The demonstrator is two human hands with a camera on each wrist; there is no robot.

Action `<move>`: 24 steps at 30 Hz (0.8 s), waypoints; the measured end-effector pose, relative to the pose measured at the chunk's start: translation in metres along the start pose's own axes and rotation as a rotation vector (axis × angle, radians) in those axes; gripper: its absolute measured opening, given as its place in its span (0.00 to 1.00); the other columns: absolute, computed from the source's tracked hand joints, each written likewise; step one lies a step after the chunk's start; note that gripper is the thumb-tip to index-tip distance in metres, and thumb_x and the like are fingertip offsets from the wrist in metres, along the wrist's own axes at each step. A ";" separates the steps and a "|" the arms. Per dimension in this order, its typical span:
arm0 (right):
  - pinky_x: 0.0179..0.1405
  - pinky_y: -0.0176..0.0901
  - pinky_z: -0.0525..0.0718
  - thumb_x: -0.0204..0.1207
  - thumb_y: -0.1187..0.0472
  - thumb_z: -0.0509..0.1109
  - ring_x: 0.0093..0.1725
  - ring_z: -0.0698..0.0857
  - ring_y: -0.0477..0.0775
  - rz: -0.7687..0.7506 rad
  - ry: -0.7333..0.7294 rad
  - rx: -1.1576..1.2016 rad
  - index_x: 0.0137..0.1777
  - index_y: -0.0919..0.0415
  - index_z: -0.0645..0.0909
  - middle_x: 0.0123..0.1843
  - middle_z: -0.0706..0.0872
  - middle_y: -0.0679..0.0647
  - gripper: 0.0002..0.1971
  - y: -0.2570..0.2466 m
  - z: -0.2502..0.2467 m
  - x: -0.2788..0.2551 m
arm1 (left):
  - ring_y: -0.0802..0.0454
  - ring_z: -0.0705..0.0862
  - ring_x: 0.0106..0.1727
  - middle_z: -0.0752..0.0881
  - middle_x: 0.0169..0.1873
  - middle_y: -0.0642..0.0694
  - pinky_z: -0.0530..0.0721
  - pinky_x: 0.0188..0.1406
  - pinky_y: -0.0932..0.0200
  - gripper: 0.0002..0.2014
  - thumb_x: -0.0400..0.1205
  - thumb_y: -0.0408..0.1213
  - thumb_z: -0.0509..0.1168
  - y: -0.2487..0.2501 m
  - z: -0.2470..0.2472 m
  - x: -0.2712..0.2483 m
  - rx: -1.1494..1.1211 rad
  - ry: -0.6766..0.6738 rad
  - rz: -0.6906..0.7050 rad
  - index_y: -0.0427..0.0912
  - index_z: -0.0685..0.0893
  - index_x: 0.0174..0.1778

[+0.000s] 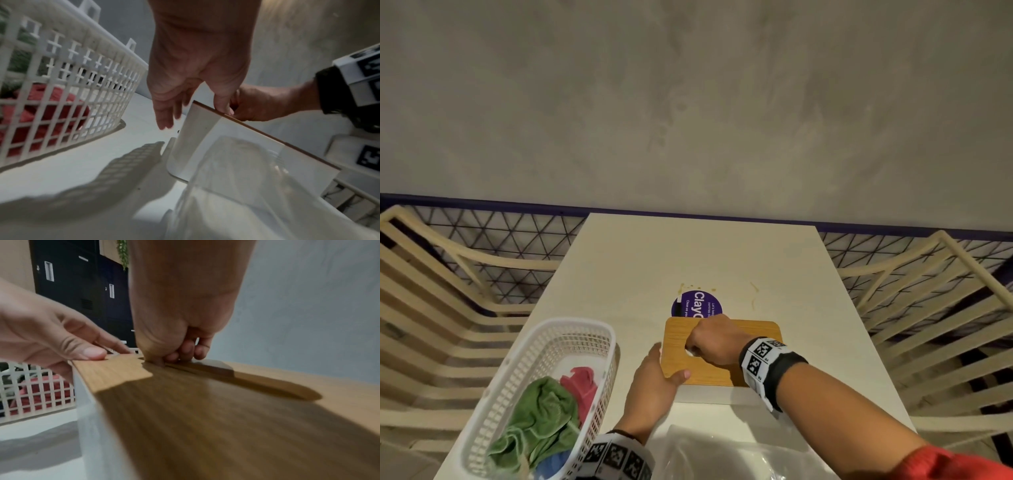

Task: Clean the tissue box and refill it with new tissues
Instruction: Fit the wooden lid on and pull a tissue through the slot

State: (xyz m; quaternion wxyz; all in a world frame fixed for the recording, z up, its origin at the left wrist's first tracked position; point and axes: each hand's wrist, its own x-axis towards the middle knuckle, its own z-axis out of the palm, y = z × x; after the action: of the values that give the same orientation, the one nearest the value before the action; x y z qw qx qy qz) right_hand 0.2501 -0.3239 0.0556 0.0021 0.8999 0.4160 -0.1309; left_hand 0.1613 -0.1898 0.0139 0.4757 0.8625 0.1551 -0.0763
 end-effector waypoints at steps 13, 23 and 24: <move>0.48 0.50 0.66 0.72 0.60 0.72 0.51 0.70 0.55 -0.084 0.126 -0.085 0.41 0.53 0.88 0.49 0.77 0.52 0.03 0.021 0.011 -0.012 | 0.50 0.50 0.83 0.51 0.82 0.58 0.56 0.80 0.49 0.28 0.84 0.48 0.56 -0.006 0.008 -0.002 0.355 -0.015 0.233 0.55 0.56 0.80; 0.49 0.55 0.69 0.75 0.59 0.69 0.54 0.73 0.59 -0.273 -0.002 -0.325 0.41 0.58 0.87 0.54 0.79 0.56 0.06 0.020 -0.001 -0.004 | 0.54 0.59 0.81 0.56 0.81 0.59 0.69 0.74 0.47 0.28 0.82 0.49 0.61 -0.005 0.004 0.001 0.353 -0.009 0.232 0.55 0.62 0.78; 0.50 0.56 0.70 0.75 0.60 0.69 0.54 0.73 0.59 -0.288 0.006 -0.329 0.41 0.58 0.87 0.54 0.80 0.56 0.06 0.020 -0.002 -0.006 | 0.55 0.59 0.81 0.56 0.81 0.60 0.70 0.73 0.47 0.28 0.81 0.49 0.61 -0.005 0.004 0.002 0.358 -0.012 0.230 0.56 0.62 0.78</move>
State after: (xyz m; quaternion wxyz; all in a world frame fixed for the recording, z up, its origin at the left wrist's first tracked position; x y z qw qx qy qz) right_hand 0.2620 -0.3414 0.0573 0.1291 0.8191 0.5559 -0.0574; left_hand 0.1615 -0.1899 0.0071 0.3214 0.9448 0.0365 -0.0531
